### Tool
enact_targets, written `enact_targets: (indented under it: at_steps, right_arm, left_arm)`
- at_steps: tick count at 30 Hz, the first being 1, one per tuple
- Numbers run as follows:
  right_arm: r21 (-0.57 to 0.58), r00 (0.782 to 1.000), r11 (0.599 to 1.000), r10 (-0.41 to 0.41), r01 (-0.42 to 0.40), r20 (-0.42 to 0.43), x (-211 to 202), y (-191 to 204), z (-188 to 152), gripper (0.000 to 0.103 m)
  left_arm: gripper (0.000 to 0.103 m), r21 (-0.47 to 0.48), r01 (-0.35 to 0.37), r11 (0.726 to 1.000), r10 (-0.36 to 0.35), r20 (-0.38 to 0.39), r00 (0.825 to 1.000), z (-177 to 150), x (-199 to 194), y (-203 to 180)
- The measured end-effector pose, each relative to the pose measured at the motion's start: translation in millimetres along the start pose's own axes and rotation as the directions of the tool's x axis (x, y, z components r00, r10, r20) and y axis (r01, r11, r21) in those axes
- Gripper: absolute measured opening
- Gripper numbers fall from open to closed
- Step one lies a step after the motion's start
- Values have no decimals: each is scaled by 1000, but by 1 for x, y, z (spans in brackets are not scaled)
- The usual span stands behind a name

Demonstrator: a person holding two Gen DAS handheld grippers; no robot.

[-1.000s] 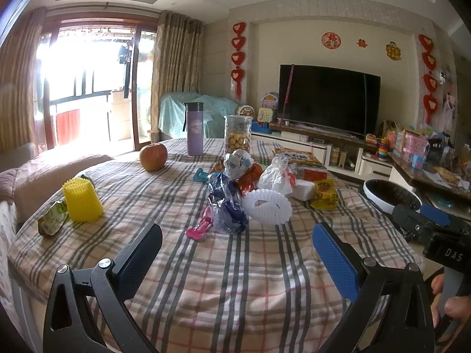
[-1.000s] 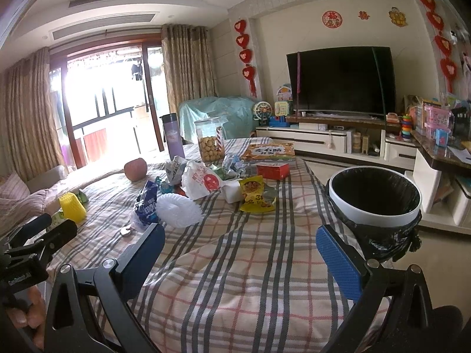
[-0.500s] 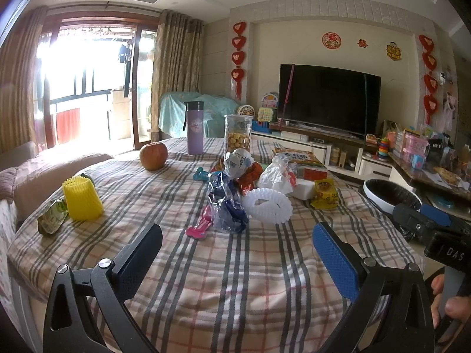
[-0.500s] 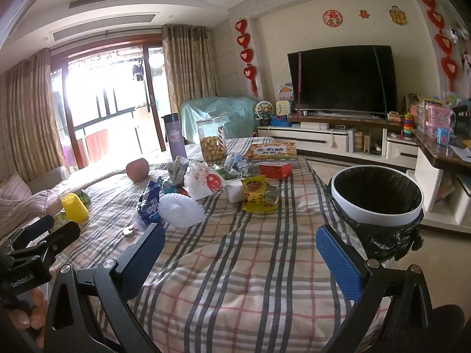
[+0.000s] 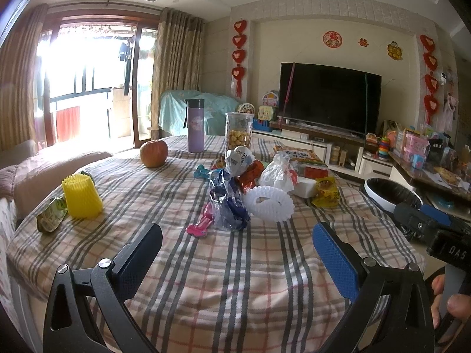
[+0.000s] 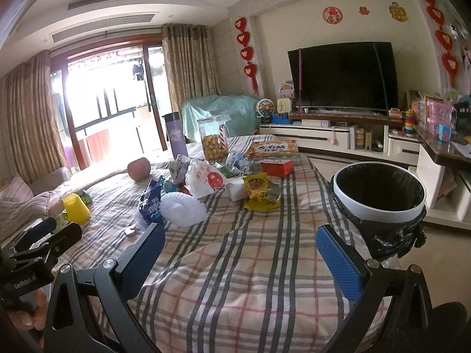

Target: Collect trash

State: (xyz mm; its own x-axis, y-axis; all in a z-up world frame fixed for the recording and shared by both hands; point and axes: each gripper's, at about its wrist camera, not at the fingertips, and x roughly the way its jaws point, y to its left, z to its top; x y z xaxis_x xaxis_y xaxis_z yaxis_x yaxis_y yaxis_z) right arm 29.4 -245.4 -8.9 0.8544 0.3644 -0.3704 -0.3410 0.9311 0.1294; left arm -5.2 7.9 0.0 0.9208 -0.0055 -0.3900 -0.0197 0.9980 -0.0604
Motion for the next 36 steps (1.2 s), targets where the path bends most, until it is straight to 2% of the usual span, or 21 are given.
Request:
enact_targets:
  at_steps: [10,19,27,36]
  right_arm:
    - [26,998,999,46,-45,-49,14,-1,0,103]
    - [58,988,995,93,-86,-123,46,2,3,103]
    - [93,965,987,146,-128,-217,90,9,4,102]
    - [102,918,977,213,-189,-334,144,23,8,79]
  left_arm:
    - [102,-14,-4,1000,3,-42,999,0,14,9]
    - [102,-19,-23,1000,21,-108,994,4,49,28]
    - [93,-29,-17,999,11,-181,983,12,93,39]
    - [86,-50,23,998,-34,-235,971,26,141,47]
